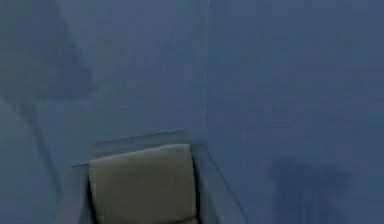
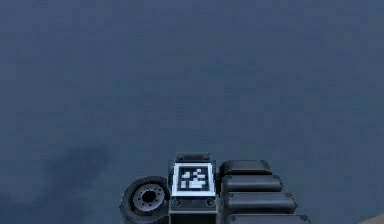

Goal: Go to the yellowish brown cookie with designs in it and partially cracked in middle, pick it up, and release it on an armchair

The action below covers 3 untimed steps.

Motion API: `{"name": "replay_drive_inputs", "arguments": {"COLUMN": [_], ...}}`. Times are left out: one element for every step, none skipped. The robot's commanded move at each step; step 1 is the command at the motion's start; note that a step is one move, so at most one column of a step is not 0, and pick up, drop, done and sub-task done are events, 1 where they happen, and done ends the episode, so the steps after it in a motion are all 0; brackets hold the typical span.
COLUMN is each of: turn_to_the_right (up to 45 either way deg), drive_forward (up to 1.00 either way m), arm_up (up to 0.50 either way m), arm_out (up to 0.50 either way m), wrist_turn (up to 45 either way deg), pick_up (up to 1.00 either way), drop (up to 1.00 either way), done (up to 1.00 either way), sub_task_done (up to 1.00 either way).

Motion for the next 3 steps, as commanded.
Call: {"name": "replay_drive_inputs", "arguments": {"turn_to_the_right": [-12.0,-45.0,-15.0], "drive_forward": [0.0,0.0,0.0], "arm_up": [0.0,0.0,0.0], "arm_out": [0.0,0.0,0.0], "wrist_turn": [0.0,0.0,0.0], "pick_up": [0.0,0.0,0.0], "drop": [0.0,0.0,0.0], "done": [0.0,0.0,0.0], "sub_task_done": [0.0,0.0,0.0]}}
